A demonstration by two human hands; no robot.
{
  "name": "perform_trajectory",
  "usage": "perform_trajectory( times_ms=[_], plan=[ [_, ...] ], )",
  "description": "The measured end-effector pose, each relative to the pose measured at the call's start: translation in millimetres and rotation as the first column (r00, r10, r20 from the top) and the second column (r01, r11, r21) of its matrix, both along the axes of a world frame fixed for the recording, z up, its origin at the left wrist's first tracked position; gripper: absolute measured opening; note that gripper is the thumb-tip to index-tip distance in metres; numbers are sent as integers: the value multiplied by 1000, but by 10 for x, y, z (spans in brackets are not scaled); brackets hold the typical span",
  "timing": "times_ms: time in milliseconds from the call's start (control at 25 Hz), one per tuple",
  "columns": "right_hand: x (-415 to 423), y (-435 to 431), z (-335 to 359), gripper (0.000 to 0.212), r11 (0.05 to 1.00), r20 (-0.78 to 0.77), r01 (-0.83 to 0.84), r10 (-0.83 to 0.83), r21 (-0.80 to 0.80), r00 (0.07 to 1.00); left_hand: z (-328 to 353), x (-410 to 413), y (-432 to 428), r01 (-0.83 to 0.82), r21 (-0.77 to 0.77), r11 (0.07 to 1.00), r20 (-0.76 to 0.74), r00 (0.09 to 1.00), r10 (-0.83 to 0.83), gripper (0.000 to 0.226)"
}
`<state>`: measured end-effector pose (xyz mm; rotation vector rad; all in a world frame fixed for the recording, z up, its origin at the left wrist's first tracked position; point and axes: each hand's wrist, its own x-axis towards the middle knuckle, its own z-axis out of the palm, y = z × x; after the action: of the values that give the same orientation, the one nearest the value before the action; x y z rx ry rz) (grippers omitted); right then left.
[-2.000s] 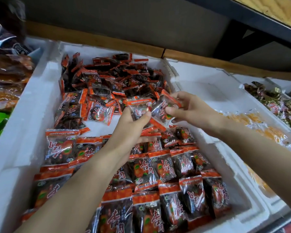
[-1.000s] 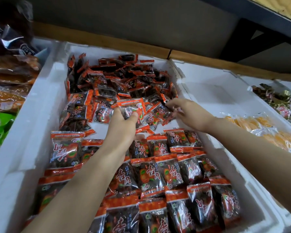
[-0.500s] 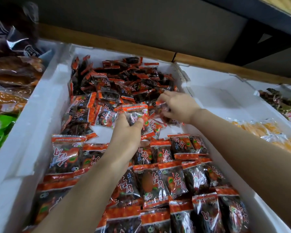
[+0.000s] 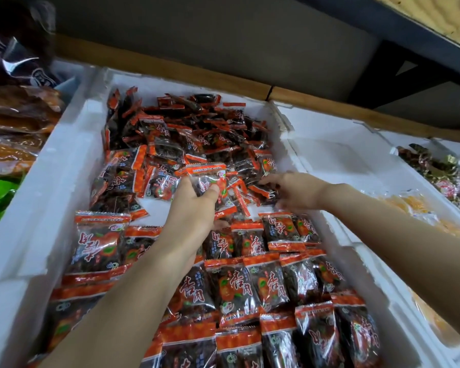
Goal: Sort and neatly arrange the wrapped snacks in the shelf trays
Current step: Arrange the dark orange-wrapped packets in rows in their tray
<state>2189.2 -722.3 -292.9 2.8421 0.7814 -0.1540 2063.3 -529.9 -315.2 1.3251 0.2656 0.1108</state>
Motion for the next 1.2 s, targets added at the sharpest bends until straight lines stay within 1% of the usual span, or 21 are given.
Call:
perform_trajectory(
  times_ms=[80, 200, 240, 280, 320, 360, 400, 440, 560, 600, 680, 720, 760, 800, 840, 880, 920, 960, 1000, 1080, 1200],
  plan=[
    [20, -3, -61, 65, 998, 60, 28, -25, -60, 998, -9, 4, 7, 3, 1, 1000, -14, 1000, -3, 27],
    [71, 5, -52, 44, 994, 234, 32, -6, -104, 972, -22, -4, 11, 16, -25, 1000, -48, 999, -17, 38],
    [56, 10, -23, 38, 998, 295, 35, -20, -43, 955, -27, 6, 10, 19, -49, 999, -66, 998, -23, 38],
    [35, 23, 17, 34, 996, 342, 20, -49, 88, 939, -28, 16, 8, 18, -78, 997, -79, 997, -24, 33],
    [-11, 42, 65, 34, 966, 369, -23, -76, 257, 926, -25, 24, 5, 16, -106, 994, -93, 995, -26, 25],
    [-87, 73, 118, 35, 901, 384, -101, -77, 422, 920, -30, 29, 2, 17, -140, 990, -106, 994, -32, 18],
    [-193, 124, 169, 36, 821, 392, -189, -46, 539, 919, -20, 28, -5, 30, -207, 978, -111, 992, -53, 14],
    [-309, 184, 198, 37, 772, 400, -262, 10, 580, 917, -5, 26, -10, 60, -288, 956, -102, 990, -93, 16],
    [-622, 368, 173, 41, 796, 456, -453, 256, 401, 853, 73, -32, -16, 182, -479, 859, 11, 980, -201, 31],
    [-681, 394, 148, 42, 781, 423, -500, 337, 373, 841, 101, -58, -16, 190, -490, 851, 36, 979, -198, 28],
    [-743, 403, 144, 46, 735, 273, -508, 428, 450, 861, 77, -43, 8, 118, -459, 881, 25, 992, -120, 15],
    [-725, 381, 152, 48, 718, 234, -473, 413, 511, 880, 49, -22, 30, 65, -426, 902, -2, 997, -73, 14],
    [-688, 351, 161, 47, 719, 233, -407, 334, 564, 913, 35, -8, 51, 22, -400, 916, -29, 999, -37, 20],
    [-615, 300, 164, 41, 734, 252, -313, 197, 602, 947, 27, 7, 74, -10, -385, 923, -46, 999, -9, 30],
    [-509, 240, 157, 30, 788, 273, -191, 31, 585, 962, 26, 16, 86, -28, -371, 928, -45, 999, 12, 36],
    [-393, 193, 143, 20, 865, 271, -37, -116, 501, 956, 34, 6, 89, -33, -362, 932, -32, 999, 23, 39],
    [-292, 184, 124, 27, 923, 242, 135, -231, 359, 942, 42, -9, 89, -36, -358, 933, -22, 999, 30, 40],
    [-201, 186, 75, 40, 941, 189, 271, -309, 200, 932, 43, -17, 85, -42, -352, 935, -17, 999, 38, 40],
    [-135, 206, 20, 51, 933, 117, 349, -357, 87, 927, 39, -16, 80, -48, -344, 938, -16, 999, 45, 40],
    [-12, 241, -59, 62, 919, 15, 395, -394, -14, 919, 31, -10, 78, -43, -332, 942, -17, 999, 40, 39],
    [119, 219, -81, 57, 895, -149, 442, -430, 59, 891, 29, 0, 88, -50, -341, 939, -15, 999, 48, 38]
  ],
)
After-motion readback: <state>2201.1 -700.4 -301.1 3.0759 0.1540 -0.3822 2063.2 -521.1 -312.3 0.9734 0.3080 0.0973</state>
